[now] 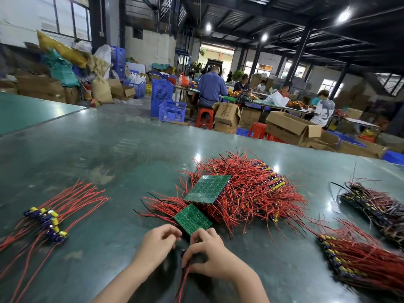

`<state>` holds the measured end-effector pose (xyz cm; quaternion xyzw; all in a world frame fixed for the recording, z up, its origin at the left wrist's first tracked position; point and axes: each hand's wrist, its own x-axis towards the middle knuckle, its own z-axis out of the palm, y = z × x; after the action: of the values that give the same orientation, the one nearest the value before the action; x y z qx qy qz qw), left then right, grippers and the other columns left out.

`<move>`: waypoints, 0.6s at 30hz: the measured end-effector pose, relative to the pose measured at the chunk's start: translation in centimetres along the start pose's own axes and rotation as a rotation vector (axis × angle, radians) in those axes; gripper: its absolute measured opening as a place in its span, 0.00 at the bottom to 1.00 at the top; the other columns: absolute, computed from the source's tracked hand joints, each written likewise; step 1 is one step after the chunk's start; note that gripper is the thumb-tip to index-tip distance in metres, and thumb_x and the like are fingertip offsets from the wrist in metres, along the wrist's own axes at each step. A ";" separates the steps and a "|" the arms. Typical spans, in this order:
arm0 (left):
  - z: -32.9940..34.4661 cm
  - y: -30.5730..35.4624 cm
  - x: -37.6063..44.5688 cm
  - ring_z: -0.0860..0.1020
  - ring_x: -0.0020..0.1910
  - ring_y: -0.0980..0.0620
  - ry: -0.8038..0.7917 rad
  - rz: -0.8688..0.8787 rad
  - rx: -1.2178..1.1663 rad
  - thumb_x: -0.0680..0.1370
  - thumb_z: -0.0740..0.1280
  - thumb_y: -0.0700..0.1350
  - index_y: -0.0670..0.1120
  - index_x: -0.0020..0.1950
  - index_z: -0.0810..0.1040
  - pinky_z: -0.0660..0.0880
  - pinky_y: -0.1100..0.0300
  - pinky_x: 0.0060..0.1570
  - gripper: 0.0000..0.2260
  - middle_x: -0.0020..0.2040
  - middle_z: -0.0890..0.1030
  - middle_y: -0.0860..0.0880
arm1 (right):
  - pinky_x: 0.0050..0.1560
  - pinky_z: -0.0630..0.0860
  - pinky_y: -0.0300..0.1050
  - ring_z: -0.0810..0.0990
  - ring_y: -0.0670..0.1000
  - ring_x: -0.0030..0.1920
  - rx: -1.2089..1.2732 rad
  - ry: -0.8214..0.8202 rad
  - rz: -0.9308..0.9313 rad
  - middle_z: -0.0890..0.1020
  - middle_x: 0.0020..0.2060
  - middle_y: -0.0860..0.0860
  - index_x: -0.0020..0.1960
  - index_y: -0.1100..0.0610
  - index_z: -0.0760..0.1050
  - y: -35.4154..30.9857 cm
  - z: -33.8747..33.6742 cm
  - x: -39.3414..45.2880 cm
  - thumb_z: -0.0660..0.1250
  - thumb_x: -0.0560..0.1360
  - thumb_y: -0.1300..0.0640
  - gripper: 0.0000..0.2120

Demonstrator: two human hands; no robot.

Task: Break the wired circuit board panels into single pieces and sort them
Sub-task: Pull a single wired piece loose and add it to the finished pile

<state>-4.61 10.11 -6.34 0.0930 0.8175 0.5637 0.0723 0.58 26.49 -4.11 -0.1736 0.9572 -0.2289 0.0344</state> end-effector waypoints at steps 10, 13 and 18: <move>0.7 0.3 -1.4 0.79 0.33 0.52 -0.232 -0.171 -0.731 0.75 0.65 0.32 0.36 0.52 0.78 0.79 0.61 0.35 0.06 0.38 0.81 0.43 | 0.50 0.76 0.39 0.80 0.45 0.47 0.631 0.510 -0.054 0.80 0.42 0.44 0.43 0.52 0.84 -0.6 -0.3 0.6 0.70 0.70 0.68 0.12; 1.2 0.3 -1.6 0.81 0.32 0.48 -0.210 -0.299 -0.926 0.72 0.67 0.30 0.33 0.51 0.77 0.81 0.58 0.36 0.08 0.38 0.81 0.39 | 0.47 0.76 0.38 0.81 0.45 0.45 0.694 0.578 -0.060 0.81 0.40 0.47 0.42 0.52 0.83 -0.6 0.2 0.9 0.72 0.69 0.65 0.09; 1.7 0.7 -1.7 0.83 0.33 0.46 -0.187 -0.337 -0.990 0.70 0.68 0.32 0.37 0.47 0.77 0.81 0.53 0.33 0.07 0.38 0.82 0.39 | 0.48 0.77 0.45 0.81 0.50 0.46 0.663 0.602 0.021 0.81 0.41 0.47 0.42 0.51 0.85 -0.6 0.3 1.1 0.74 0.69 0.64 0.09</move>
<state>-2.56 11.46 -6.25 -0.0351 0.4473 0.8521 0.2696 -0.21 25.45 -4.07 -0.0689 0.8011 -0.5635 -0.1897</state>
